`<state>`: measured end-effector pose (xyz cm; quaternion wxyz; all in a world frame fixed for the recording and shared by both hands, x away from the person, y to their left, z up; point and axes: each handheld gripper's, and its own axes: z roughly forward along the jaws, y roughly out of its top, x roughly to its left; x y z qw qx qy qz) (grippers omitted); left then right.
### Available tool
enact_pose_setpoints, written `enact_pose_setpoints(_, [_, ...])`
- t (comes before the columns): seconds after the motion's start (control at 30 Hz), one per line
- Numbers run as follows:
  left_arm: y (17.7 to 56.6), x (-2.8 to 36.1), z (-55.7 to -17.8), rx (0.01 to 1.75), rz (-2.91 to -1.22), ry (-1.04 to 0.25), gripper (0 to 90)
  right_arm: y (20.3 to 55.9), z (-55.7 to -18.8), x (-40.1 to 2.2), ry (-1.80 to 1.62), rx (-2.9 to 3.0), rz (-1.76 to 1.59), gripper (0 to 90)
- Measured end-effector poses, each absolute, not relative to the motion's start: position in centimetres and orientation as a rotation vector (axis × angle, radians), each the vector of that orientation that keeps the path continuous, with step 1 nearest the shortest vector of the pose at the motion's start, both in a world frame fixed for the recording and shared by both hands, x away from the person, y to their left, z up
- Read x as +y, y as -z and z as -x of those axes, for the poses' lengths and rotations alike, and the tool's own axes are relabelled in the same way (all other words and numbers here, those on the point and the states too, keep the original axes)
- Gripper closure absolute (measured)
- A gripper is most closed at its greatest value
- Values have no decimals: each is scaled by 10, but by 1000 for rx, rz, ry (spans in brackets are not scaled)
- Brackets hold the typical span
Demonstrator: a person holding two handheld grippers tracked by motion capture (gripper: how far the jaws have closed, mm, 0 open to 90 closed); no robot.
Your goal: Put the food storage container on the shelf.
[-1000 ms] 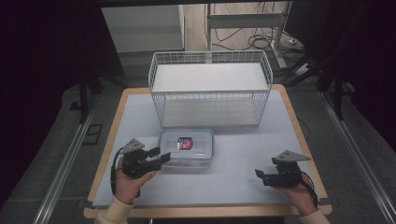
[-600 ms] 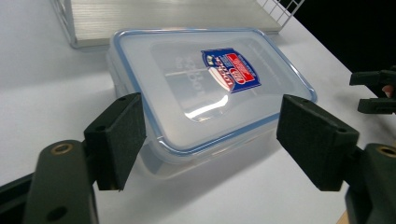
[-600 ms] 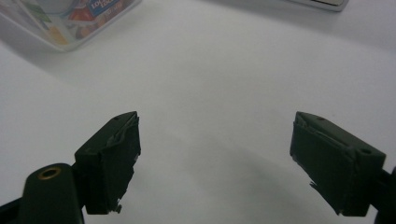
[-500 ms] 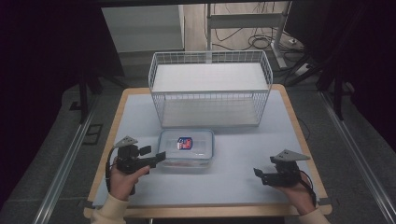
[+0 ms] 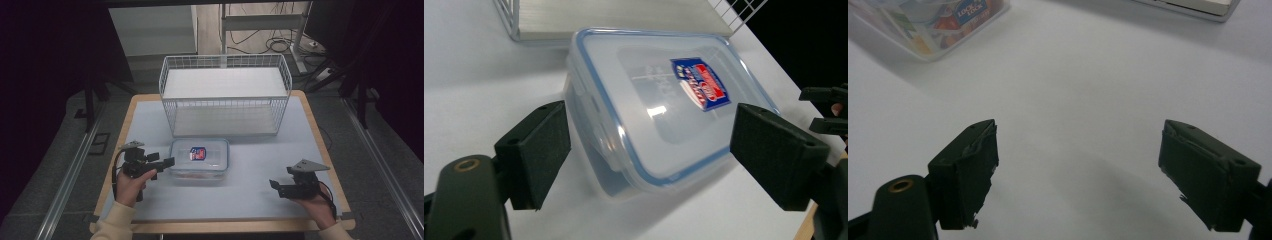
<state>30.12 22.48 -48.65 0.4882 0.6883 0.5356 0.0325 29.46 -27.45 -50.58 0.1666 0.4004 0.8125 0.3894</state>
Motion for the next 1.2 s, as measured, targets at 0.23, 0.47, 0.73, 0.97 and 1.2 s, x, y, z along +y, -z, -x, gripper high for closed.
enact_pose_setpoints(0.23, [496,224,-327,1311,-1691,3,159,506,-295,-274,-1105,2314,-1139,160])
enact_pose_setpoints(0.47, [505,223,-340,1311,-1700,69,148,506,-295,-273,-1101,2316,-1140,160])
enact_pose_setpoints(0.73, [519,222,-348,1328,-1706,162,127,507,-295,-273,-1093,2317,-1138,160])
enact_pose_setpoints(0.97, [524,220,-349,1308,-1692,241,173,507,-295,-273,-1092,2316,-1138,161])
enact_pose_setpoints(1.2, [524,220,-348,1312,-1683,254,201,504,-296,-270,-1098,2314,-1138,161])
